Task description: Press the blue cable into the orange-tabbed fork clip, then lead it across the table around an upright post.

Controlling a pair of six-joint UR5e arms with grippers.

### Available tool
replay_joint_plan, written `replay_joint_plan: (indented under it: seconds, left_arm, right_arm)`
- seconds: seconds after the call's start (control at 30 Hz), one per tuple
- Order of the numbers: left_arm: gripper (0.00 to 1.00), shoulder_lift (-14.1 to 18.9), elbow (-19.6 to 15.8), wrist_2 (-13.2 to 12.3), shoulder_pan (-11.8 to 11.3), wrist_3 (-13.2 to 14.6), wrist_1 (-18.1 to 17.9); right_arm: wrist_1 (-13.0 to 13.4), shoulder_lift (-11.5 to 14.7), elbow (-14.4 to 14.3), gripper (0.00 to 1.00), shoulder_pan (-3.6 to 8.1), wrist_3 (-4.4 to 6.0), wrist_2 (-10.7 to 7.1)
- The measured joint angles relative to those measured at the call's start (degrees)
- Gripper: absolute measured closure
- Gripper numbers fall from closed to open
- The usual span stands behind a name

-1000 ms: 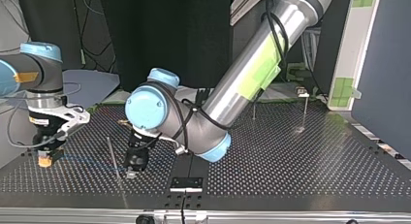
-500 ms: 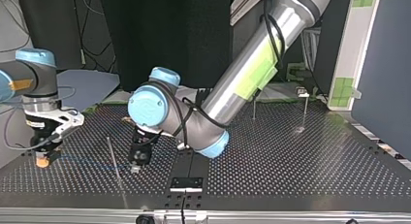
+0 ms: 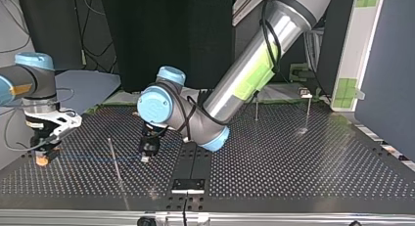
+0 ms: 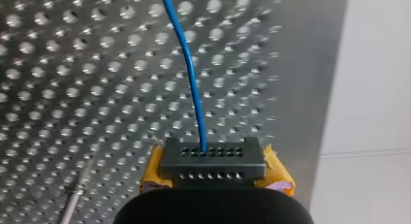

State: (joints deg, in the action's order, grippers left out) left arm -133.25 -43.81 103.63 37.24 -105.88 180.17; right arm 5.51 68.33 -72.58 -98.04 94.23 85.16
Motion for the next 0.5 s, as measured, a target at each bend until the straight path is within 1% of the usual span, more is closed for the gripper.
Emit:
replay_joint_plan:
  seconds: [0.03, 0.07, 0.1, 0.13, 0.17, 0.2, 0.27, 0.4, 0.43, 0.47, 0.5]
  left_arm:
    - [0.96, -0.01, -0.26, -0.1, -0.04, 0.02, -0.05]
    - [0.96, -0.01, -0.71, -0.34, -0.09, 0.08, -0.23]
    - [0.78, -0.01, -1.12, -0.58, -0.12, 0.16, -0.47]
    - [0.68, -0.01, -1.54, -0.84, -0.15, 0.24, -0.76]
    - [0.68, -0.02, -2.09, -1.21, -0.18, 0.32, -1.19]
    - [0.63, -0.04, -2.54, -1.49, -0.19, 0.36, -1.53]
    - [0.63, -0.06, -3.59, -1.71, -0.23, 0.39, -2.11]
    - [0.63, -0.03, -4.36, -1.96, -0.47, -0.03, -2.65]
    - [0.58, -0.03, -4.42, -2.23, -0.54, -0.25, -2.71]
    - [0.58, -0.03, -4.49, -2.58, -0.61, -0.47, -2.75]
    - [0.46, -0.04, -4.52, -2.74, -0.66, -0.57, -2.77]
  right_arm:
    - [-0.01, -0.23, -0.01, 1.0, 0.02, 0.0, -0.14]
    - [-0.02, -0.41, -0.03, 1.0, 0.05, 0.01, -0.25]
    - [-0.04, -0.59, -0.07, 1.0, 0.06, 0.01, -0.36]
    - [-0.06, -0.7, -0.11, 1.0, 0.06, 0.01, -0.43]
    - [-0.08, -0.79, -0.15, 1.0, 0.06, 0.01, -0.48]
    - [-0.09, -0.88, -0.26, 1.0, 0.07, 0.01, -0.52]
    - [-0.05, -0.96, -0.54, 1.0, 0.09, 0.01, -0.51]
    - [0.09, -1.07, -1.71, 1.0, 0.16, 0.14, -0.51]
    - [0.16, -1.09, -2.01, 1.0, 0.16, 0.23, -0.49]
    - [0.31, -1.09, -2.34, 1.0, 0.17, 0.34, -0.48]
    - [0.61, -1.1, -2.83, 1.0, 0.18, 0.54, -0.46]
